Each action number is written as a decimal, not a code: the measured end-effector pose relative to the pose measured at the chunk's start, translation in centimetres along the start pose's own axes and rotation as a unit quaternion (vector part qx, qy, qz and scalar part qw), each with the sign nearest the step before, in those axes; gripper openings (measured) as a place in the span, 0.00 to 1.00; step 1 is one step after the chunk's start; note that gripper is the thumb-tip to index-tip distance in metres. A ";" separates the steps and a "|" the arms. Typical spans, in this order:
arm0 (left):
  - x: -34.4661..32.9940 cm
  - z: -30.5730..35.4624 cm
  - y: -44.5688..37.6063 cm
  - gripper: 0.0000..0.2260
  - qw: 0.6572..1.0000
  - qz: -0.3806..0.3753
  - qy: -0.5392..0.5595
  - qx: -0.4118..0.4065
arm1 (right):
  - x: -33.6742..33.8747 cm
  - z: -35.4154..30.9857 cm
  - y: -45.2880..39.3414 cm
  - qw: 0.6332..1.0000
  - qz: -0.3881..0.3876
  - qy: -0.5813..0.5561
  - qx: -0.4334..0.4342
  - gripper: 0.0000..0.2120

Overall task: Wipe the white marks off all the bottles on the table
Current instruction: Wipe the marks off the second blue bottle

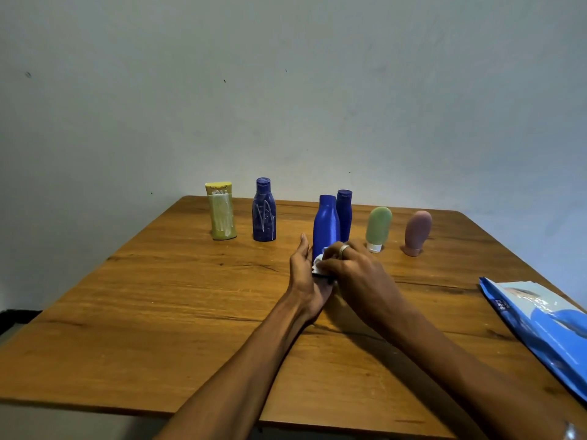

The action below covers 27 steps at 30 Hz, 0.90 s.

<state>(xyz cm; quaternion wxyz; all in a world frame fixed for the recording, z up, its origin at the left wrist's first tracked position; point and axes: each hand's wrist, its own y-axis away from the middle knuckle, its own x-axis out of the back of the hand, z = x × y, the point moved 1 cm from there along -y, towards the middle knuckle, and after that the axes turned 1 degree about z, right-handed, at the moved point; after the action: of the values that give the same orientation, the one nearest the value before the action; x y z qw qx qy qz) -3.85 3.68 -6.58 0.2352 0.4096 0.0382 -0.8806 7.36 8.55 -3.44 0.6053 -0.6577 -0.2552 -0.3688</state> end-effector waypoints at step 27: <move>-0.4 0.6 -0.4 0.32 0.997 -0.034 0.070 -0.018 | -0.6 0.0 2.0 0.957 0.141 -0.189 -0.171 0.09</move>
<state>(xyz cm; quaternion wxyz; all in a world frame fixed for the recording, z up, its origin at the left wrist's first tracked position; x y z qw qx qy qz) -4.19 4.03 -5.97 0.2097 0.4646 0.0842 -0.8562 8.60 8.31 -5.12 0.4703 -0.8385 -0.2026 -0.1863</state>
